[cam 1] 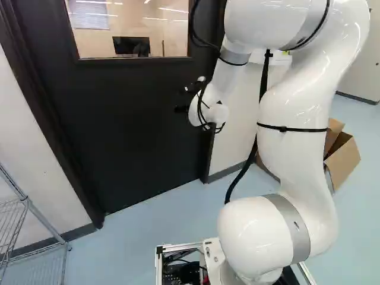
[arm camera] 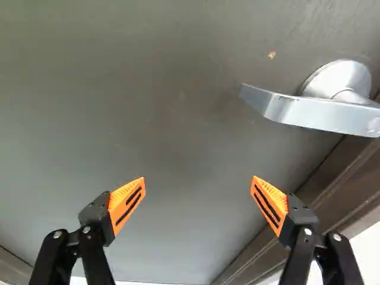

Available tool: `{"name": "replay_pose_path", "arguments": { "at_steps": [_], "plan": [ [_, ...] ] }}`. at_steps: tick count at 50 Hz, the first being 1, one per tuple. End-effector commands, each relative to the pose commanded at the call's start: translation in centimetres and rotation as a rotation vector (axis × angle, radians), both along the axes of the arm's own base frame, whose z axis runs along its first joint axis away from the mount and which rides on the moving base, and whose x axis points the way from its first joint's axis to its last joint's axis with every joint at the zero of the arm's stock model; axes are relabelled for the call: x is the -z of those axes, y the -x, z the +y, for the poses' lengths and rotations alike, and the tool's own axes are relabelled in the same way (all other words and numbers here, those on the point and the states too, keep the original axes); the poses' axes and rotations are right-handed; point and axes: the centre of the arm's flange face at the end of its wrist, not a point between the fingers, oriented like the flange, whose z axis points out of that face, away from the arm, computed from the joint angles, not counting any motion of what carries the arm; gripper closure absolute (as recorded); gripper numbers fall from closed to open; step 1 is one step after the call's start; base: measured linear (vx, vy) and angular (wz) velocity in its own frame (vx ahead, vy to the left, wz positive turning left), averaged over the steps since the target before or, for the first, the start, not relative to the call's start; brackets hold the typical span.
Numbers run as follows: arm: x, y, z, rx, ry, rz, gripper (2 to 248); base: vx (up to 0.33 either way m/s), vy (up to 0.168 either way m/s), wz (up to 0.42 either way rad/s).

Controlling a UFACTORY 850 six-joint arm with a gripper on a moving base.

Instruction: Open the door and move inside

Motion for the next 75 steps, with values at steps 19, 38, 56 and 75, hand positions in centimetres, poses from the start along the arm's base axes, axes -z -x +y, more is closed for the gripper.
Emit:
{"name": "replay_pose_path", "arguments": {
  "at_steps": [19, 38, 56, 75],
  "plan": [
    [-2.1, 0.4, -0.8, 0.015, 0.000, -0.039, 3, 0.000, 0.000, 0.000],
    [-4.2, 0.6, -0.8, 0.016, -0.001, -0.079, 3, 0.000, 0.000, 0.000],
    [-6.2, 0.7, -1.1, 0.020, -0.001, -0.118, 3, 0.000, 0.000, 0.000],
    [-8.2, -0.6, -2.2, 0.040, 0.000, -0.162, 3, 0.000, 0.000, 0.000]
  ]
}}
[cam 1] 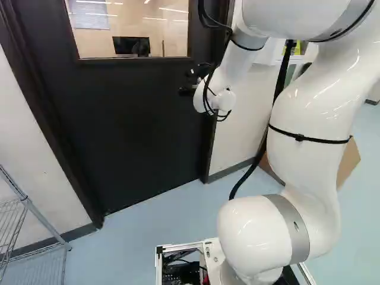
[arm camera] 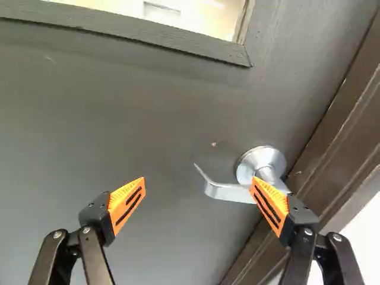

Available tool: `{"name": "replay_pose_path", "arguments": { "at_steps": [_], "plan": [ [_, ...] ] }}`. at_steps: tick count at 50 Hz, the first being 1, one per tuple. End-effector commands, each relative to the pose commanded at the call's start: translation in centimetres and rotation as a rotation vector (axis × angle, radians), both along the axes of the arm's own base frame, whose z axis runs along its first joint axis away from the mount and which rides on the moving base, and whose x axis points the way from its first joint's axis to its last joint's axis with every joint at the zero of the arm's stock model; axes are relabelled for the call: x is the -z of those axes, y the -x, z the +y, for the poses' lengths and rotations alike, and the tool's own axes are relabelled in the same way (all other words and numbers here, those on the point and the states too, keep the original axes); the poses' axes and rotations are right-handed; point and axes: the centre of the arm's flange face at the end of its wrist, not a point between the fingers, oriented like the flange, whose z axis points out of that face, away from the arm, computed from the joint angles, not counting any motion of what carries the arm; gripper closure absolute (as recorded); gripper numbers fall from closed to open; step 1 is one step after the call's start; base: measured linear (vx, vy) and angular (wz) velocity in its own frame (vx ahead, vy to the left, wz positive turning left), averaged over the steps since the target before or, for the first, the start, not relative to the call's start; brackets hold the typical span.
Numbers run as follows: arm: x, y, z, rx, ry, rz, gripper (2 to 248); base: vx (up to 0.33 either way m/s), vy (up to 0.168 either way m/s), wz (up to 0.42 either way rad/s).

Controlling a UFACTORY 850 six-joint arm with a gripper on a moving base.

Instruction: Open the door and move inside

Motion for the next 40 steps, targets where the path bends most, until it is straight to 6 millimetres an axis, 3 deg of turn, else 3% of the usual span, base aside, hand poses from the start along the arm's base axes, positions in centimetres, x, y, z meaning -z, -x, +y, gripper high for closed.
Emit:
{"name": "replay_pose_path", "arguments": {
  "at_steps": [21, 40],
  "plan": [
    [-2.2, -0.3, 0.1, -0.002, 0.001, -0.044, 3, 0.000, 0.000, 0.000],
    [-2.1, -3.0, 0.8, -0.016, 0.001, -0.054, 3, 0.000, 0.000, 0.000]
  ]
}}
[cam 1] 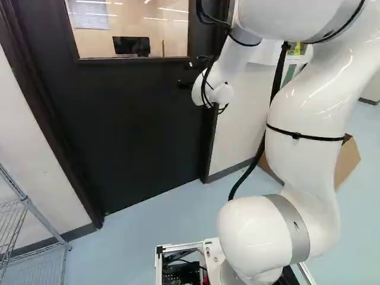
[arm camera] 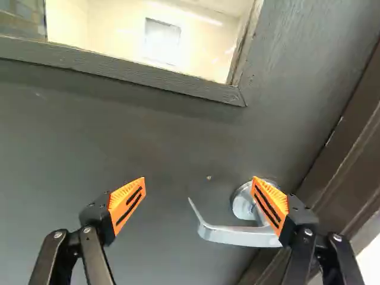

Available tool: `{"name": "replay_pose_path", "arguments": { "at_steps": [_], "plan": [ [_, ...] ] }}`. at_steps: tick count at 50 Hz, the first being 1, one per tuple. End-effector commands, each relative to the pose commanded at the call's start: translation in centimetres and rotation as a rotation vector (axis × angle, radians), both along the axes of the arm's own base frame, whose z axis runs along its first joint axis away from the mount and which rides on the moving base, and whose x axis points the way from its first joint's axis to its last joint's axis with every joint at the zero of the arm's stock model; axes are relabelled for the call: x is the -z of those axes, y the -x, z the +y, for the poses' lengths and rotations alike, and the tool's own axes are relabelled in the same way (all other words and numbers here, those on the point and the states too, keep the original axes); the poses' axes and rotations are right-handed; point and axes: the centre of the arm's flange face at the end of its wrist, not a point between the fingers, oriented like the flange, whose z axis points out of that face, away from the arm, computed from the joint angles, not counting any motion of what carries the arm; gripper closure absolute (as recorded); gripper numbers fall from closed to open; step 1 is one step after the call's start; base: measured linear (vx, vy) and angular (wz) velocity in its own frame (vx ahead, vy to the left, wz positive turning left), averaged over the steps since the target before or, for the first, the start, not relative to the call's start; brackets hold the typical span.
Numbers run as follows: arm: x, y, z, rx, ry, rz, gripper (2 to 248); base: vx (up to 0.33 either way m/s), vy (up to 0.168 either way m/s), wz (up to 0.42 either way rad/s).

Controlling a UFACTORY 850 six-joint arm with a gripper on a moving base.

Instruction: Open the door and move inside

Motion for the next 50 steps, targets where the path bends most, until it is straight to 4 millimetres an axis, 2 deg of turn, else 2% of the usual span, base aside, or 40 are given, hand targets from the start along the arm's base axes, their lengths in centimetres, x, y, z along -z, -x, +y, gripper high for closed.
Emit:
{"name": "replay_pose_path", "arguments": {
  "at_steps": [12, 50],
  "plan": [
    [1.2, -0.8, 0.6, -0.011, 0.000, 0.018, 3, 0.000, 0.000, 0.000],
    [5.4, -0.9, 1.0, -0.017, 0.000, 0.095, 3, 0.000, 0.000, 0.000]
  ]
}}
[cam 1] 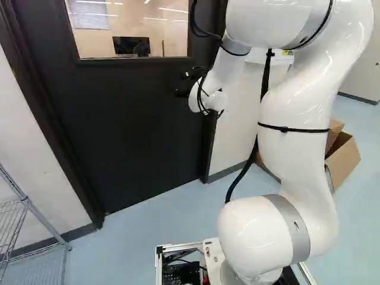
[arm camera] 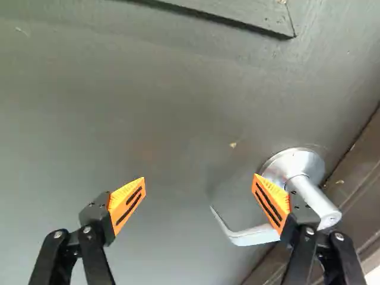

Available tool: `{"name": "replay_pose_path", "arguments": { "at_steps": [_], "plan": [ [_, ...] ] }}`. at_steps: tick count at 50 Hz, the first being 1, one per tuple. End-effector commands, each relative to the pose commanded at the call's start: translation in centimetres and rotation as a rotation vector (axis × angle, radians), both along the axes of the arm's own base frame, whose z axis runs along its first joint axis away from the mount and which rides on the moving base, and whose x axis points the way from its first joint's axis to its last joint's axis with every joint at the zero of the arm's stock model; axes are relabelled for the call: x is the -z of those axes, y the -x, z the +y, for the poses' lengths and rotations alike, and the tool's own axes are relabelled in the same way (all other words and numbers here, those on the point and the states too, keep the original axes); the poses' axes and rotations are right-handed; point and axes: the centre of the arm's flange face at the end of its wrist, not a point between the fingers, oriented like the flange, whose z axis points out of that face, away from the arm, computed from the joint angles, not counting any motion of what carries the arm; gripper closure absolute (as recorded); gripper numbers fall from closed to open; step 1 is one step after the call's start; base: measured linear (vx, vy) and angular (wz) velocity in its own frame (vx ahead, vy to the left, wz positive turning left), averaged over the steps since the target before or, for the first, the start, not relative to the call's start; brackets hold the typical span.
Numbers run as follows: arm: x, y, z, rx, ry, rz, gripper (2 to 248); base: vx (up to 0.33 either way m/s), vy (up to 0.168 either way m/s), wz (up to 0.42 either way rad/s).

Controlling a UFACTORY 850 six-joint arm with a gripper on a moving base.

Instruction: Open the door and move inside

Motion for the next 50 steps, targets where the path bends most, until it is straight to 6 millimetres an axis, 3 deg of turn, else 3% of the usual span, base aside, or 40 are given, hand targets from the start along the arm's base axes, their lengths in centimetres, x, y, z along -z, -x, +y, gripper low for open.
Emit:
{"name": "replay_pose_path", "arguments": {
  "at_steps": [50],
  "plan": [
    [5.7, -0.3, -1.1, 0.019, 0.000, 0.100, 3, 0.000, 0.000, 0.000]
  ]
}}
